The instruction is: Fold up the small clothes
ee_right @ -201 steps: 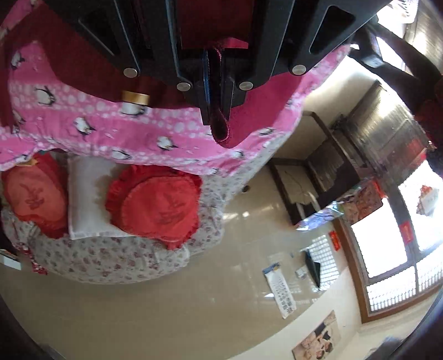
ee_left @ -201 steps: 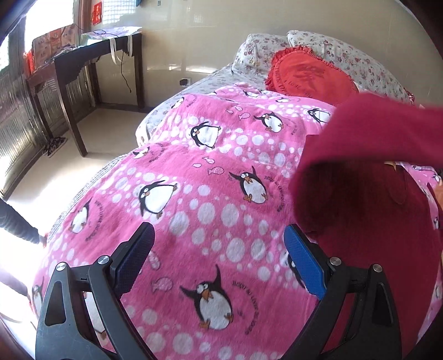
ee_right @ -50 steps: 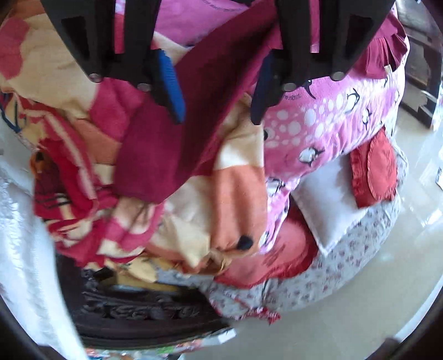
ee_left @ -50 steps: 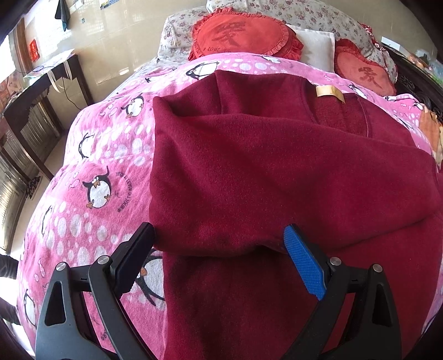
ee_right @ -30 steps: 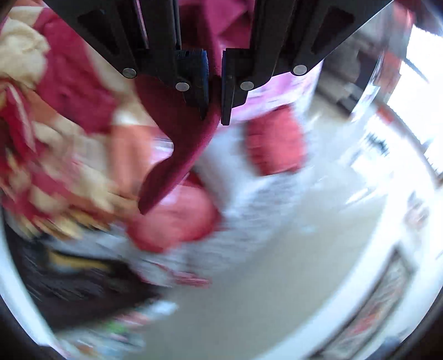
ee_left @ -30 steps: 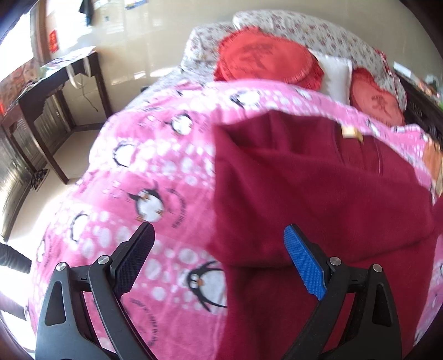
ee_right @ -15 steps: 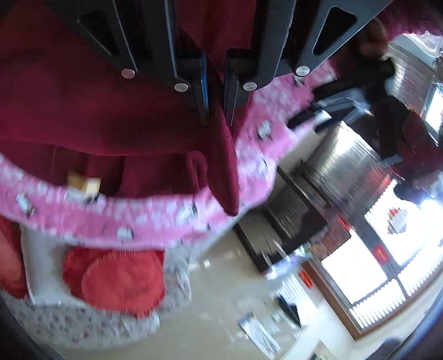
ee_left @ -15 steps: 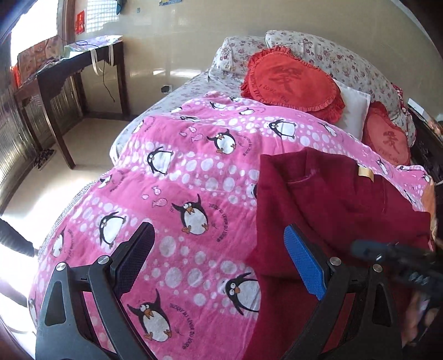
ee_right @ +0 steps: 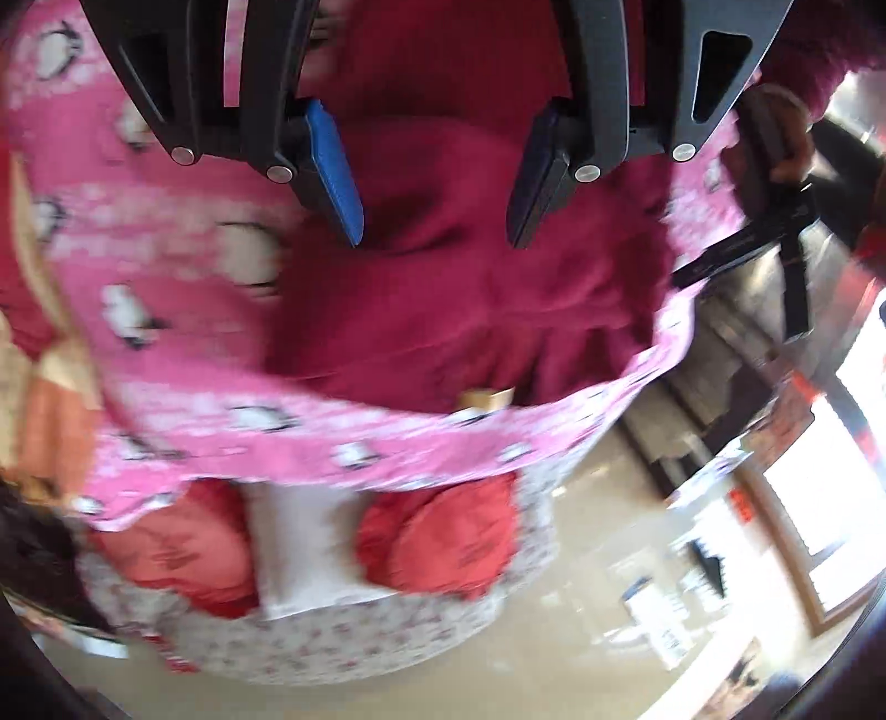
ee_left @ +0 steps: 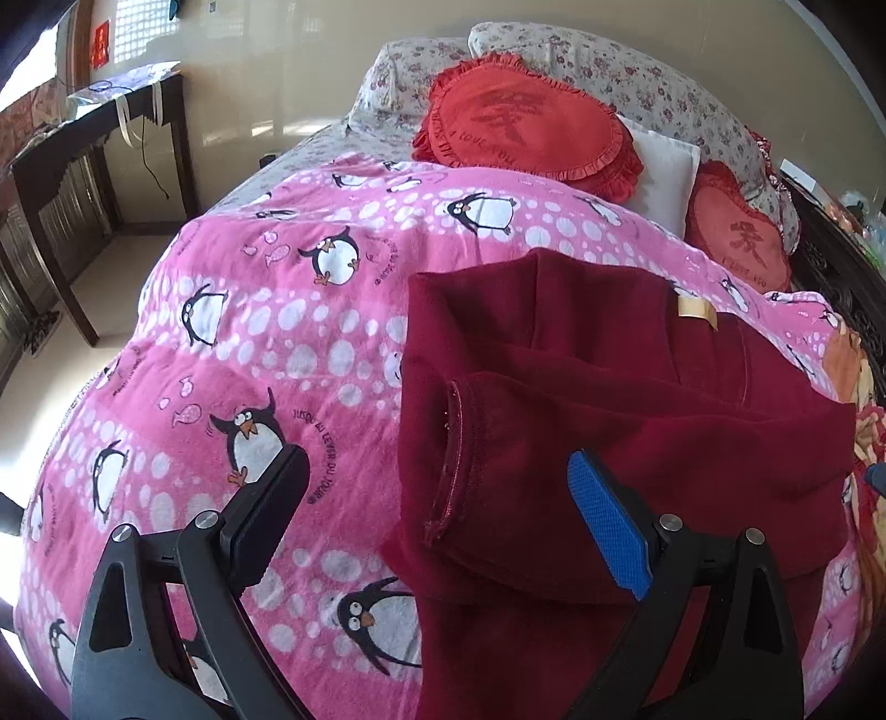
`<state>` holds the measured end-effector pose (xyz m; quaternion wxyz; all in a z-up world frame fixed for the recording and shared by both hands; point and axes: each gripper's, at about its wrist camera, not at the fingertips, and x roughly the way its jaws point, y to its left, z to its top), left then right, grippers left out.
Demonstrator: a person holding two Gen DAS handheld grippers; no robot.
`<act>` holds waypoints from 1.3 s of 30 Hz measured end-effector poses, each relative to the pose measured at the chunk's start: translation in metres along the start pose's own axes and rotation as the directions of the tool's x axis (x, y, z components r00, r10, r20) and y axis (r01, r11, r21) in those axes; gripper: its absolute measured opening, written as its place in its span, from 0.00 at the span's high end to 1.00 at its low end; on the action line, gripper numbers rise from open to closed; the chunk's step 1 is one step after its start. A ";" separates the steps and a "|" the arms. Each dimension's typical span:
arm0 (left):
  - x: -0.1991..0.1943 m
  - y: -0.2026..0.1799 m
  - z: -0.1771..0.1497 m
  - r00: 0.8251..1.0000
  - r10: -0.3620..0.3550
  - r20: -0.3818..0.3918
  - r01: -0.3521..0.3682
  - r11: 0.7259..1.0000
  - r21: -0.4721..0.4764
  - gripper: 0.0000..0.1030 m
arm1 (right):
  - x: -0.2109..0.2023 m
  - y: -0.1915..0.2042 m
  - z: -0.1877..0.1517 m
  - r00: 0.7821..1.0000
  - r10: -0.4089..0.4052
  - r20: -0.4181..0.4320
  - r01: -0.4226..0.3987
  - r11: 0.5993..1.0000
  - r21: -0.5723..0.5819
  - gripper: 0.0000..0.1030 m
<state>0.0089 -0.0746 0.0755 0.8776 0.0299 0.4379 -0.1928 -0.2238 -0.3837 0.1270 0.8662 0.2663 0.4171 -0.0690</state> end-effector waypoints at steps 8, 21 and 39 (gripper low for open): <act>0.033 -0.018 0.010 0.995 -0.050 -0.089 0.054 0.998 0.038 0.59 | 0.058 -0.057 0.037 0.995 0.066 -0.079 -0.052 0.984 0.169 0.51; 0.023 0.004 0.012 0.998 -0.047 -0.050 0.046 0.999 -0.022 0.67 | 0.059 -0.071 0.045 0.986 -0.168 -0.008 0.167 0.975 0.145 0.66; 0.032 -0.018 -0.017 0.996 0.060 -0.060 -0.052 0.989 0.140 0.52 | 0.050 -0.033 -0.017 0.977 -0.199 -0.073 0.196 0.980 -0.040 0.64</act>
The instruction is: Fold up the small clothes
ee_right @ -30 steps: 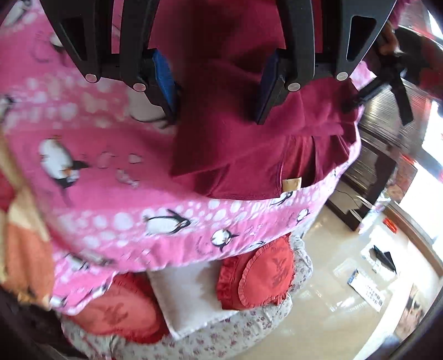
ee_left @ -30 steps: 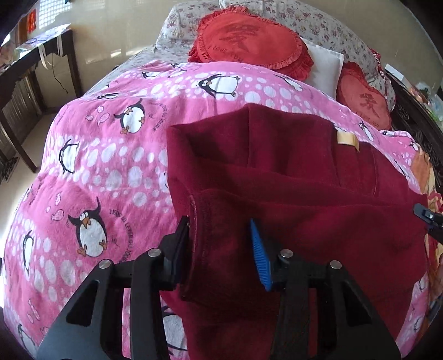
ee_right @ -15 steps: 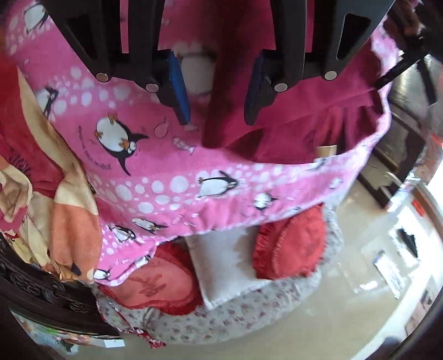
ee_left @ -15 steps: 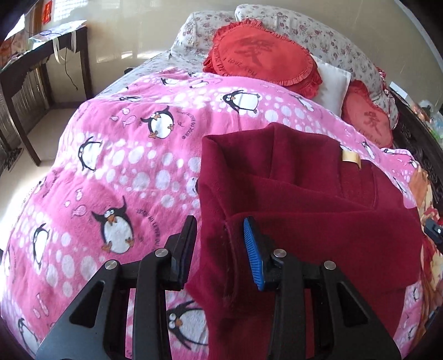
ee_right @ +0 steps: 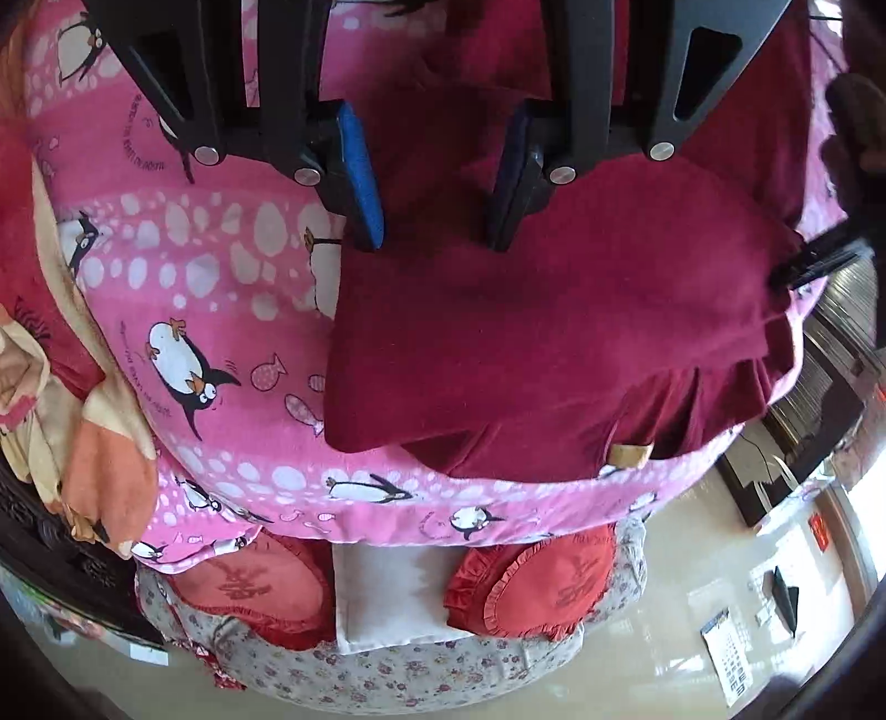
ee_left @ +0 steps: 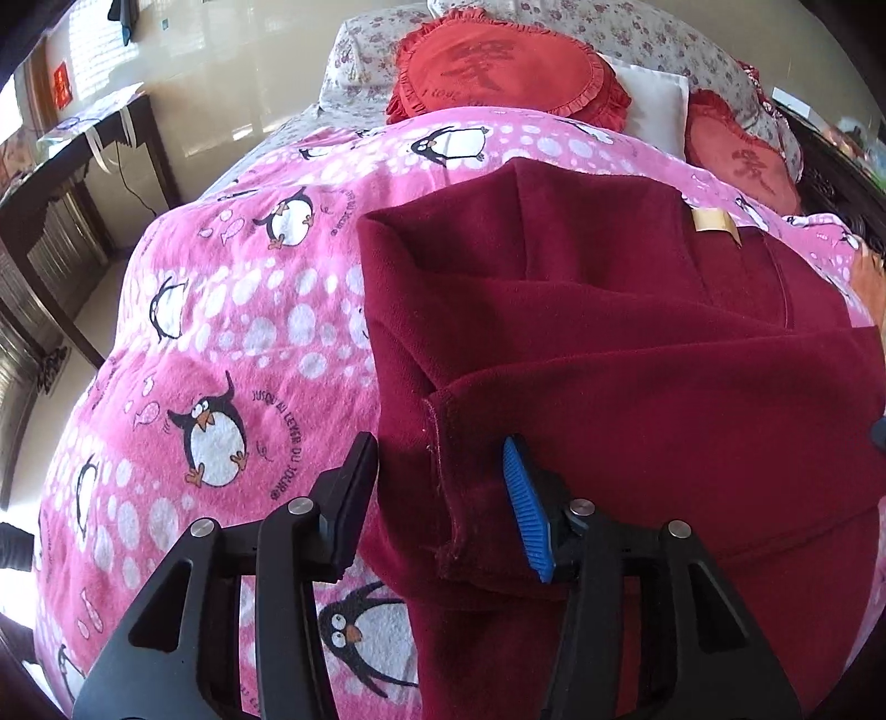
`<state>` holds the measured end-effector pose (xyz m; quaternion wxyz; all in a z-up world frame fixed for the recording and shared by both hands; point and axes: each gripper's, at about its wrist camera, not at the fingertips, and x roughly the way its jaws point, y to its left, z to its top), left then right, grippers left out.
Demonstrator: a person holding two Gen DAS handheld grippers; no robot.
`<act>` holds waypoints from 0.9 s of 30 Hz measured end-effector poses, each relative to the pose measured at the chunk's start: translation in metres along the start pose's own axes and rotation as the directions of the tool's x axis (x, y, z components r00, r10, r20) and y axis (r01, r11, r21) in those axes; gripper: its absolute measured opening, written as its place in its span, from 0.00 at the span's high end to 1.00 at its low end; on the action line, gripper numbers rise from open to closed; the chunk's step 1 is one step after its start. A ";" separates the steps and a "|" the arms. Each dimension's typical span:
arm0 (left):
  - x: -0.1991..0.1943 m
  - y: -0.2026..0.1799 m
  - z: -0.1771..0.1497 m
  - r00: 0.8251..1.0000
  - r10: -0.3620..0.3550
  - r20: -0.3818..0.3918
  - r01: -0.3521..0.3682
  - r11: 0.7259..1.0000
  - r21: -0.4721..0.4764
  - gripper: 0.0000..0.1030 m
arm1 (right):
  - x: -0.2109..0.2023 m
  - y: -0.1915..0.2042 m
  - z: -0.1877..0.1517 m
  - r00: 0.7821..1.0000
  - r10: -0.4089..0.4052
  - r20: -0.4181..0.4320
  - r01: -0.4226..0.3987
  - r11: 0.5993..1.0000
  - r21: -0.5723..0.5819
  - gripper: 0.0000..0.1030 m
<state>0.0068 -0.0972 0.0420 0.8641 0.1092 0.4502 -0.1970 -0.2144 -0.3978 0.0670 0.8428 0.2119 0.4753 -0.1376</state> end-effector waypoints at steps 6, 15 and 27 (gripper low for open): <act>-0.003 0.004 0.000 1.000 -0.002 -0.001 0.002 1.000 -0.010 0.51 | -0.041 0.016 0.001 0.998 0.033 0.056 -0.032 0.999 -0.028 0.63; -0.037 0.003 -0.004 0.998 -0.042 0.044 0.042 0.999 -0.001 0.51 | -0.024 0.055 -0.005 0.999 0.047 0.012 -0.046 0.997 -0.064 0.63; -0.019 0.001 -0.020 0.998 -0.054 -0.036 0.053 0.998 -0.019 0.40 | -0.014 0.023 -0.021 0.997 -0.039 -0.061 0.040 0.999 0.022 0.63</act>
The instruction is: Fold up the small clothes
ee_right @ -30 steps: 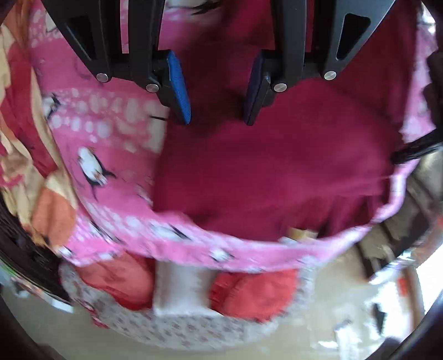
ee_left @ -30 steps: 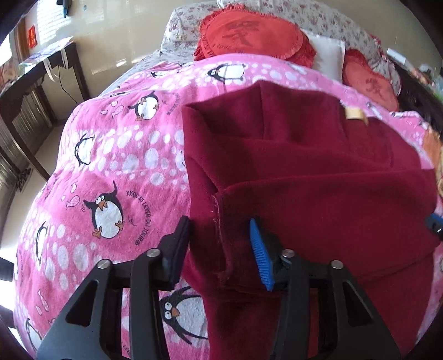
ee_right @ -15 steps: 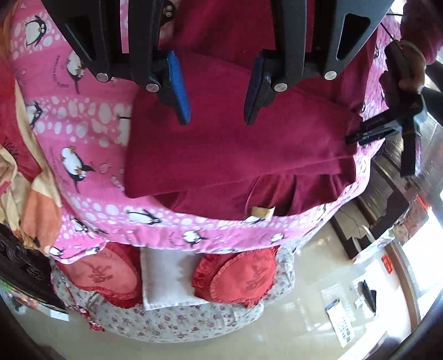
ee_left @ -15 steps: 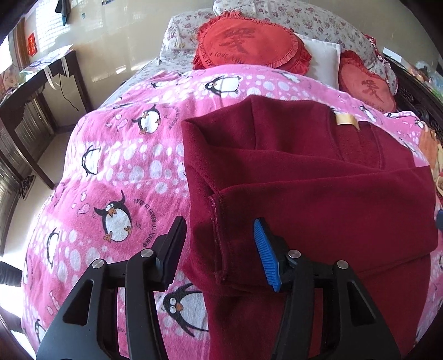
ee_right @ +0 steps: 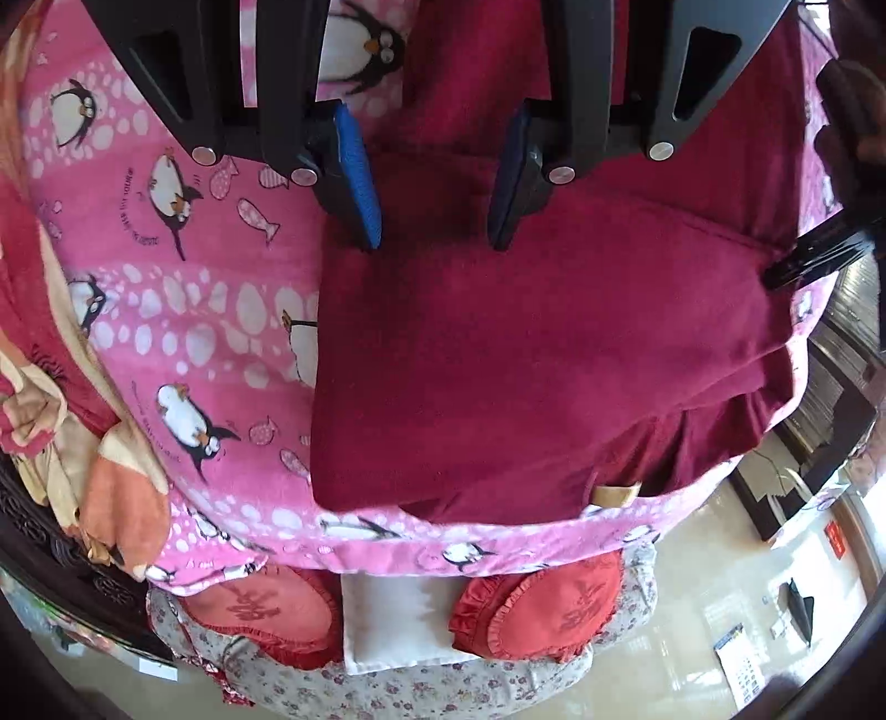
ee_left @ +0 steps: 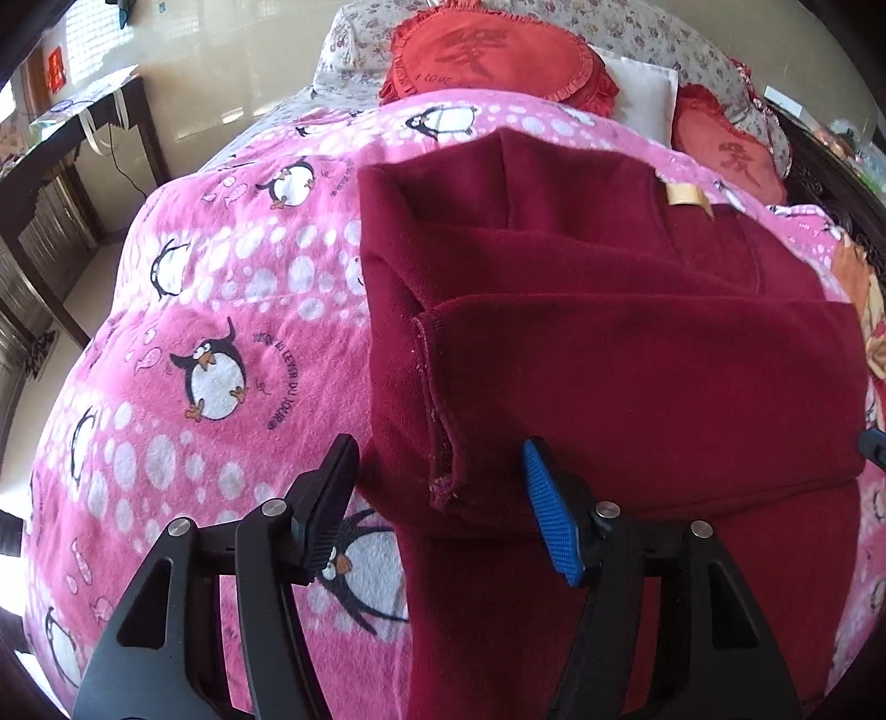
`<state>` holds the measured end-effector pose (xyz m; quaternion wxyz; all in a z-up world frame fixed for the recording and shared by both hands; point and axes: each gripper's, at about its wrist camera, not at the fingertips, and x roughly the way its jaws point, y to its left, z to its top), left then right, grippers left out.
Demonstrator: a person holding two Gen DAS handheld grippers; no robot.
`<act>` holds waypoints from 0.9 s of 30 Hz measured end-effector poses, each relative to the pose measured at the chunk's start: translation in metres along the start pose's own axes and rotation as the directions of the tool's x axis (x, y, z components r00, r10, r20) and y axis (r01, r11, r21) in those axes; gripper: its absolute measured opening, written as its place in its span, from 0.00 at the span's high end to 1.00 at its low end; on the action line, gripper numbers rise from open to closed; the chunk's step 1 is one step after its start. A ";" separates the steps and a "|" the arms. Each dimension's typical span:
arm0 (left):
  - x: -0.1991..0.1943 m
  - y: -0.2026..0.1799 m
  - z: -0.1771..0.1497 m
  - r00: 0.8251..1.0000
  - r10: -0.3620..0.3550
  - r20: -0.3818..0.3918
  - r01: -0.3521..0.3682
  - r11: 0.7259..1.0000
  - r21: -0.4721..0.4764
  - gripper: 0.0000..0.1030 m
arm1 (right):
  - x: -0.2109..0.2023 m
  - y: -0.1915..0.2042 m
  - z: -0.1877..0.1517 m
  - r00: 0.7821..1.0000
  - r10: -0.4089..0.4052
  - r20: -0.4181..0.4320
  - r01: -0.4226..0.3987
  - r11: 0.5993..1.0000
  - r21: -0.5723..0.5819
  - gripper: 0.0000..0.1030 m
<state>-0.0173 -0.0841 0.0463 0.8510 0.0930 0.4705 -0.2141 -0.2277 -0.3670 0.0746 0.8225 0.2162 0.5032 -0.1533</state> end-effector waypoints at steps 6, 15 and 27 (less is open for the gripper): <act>-0.034 -0.005 -0.014 1.000 0.002 0.025 -0.003 0.999 0.035 0.40 | -0.036 -0.012 -0.018 0.999 0.030 0.017 -0.031 0.998 0.057 0.55; -0.076 -0.008 -0.057 0.999 -0.024 0.028 0.022 0.998 0.065 0.40 | -0.040 -0.018 -0.077 0.993 0.094 -0.069 -0.085 0.989 0.125 0.54; -0.102 0.010 -0.126 0.996 -0.067 -0.057 0.068 0.998 0.010 0.40 | -0.037 -0.009 -0.124 0.990 0.127 -0.062 -0.121 0.989 0.091 0.88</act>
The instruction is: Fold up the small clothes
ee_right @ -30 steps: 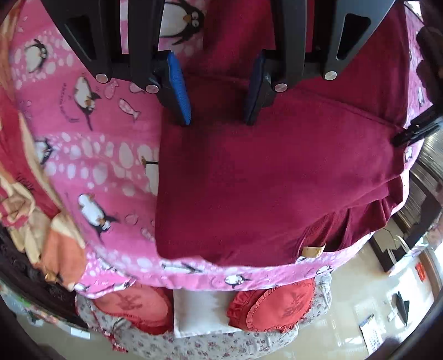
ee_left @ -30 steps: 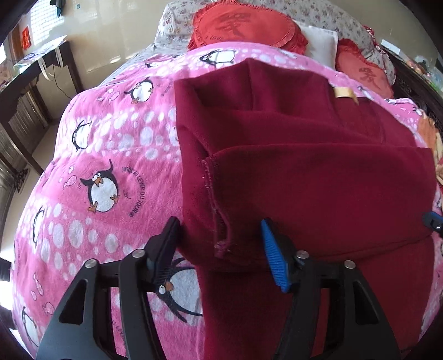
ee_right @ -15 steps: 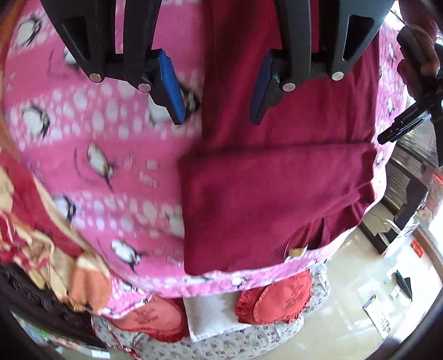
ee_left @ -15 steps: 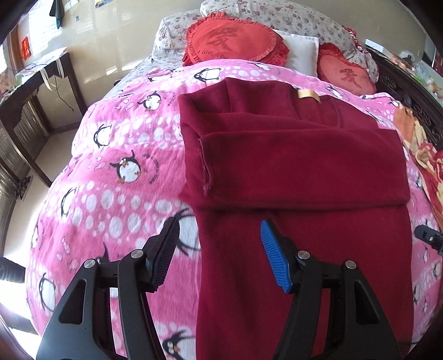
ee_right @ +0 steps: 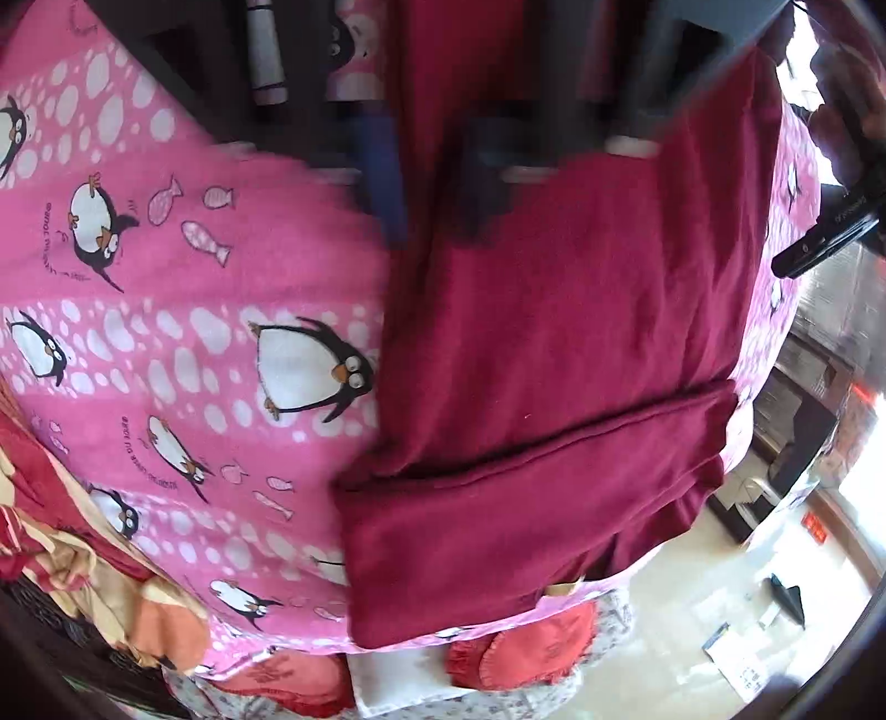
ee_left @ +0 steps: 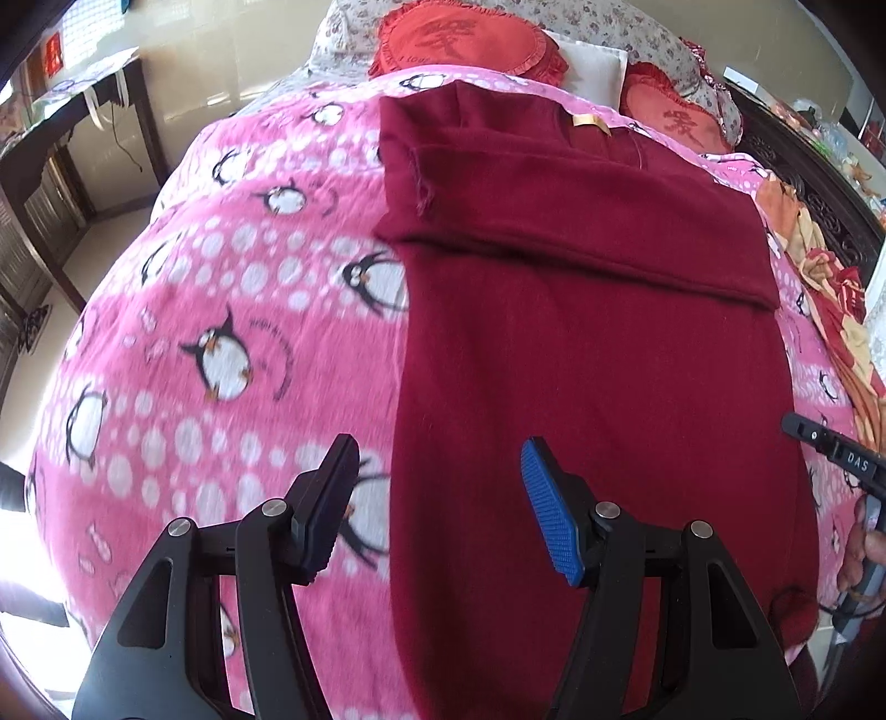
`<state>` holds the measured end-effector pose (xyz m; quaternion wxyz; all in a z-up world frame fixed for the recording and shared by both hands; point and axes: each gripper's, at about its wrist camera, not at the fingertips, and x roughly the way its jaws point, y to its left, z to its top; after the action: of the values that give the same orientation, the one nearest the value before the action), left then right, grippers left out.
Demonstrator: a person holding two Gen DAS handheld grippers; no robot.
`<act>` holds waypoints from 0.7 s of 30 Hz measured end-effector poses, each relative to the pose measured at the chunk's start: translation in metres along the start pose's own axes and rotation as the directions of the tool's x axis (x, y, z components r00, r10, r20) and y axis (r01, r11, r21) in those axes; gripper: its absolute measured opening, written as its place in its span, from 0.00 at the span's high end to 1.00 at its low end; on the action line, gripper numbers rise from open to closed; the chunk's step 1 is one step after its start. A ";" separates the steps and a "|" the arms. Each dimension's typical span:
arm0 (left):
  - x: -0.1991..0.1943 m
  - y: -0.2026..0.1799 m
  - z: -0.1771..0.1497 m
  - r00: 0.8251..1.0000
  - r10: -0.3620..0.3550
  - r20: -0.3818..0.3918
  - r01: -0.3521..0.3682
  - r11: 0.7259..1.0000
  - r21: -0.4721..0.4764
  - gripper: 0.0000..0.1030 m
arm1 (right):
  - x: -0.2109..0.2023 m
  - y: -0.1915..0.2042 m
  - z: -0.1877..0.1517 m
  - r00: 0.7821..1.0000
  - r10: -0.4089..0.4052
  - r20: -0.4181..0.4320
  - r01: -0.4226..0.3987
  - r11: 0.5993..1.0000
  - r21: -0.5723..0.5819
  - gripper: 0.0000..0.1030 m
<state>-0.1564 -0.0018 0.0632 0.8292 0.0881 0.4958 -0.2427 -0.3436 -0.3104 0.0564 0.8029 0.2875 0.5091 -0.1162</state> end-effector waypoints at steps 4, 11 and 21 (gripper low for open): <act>-0.010 0.010 -0.015 1.000 -0.017 -0.007 0.016 0.999 -0.028 0.41 | -0.010 -0.009 -0.004 1.000 -0.012 0.024 0.012 1.000 0.010 0.90; -0.020 0.025 -0.038 0.998 -0.051 -0.038 0.048 0.996 -0.069 0.40 | -0.044 -0.008 -0.022 0.994 0.110 -0.009 -0.110 0.994 0.023 0.75; -0.029 0.025 -0.070 0.989 -0.094 -0.110 0.089 0.995 -0.051 0.41 | -0.069 0.024 -0.112 0.948 0.166 -0.272 -0.233 0.944 -0.236 0.62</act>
<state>-0.2105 0.0558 0.0516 0.7898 0.0599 0.5506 -0.2636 -0.4477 -0.2331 0.0905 0.7716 0.2403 0.5846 0.0721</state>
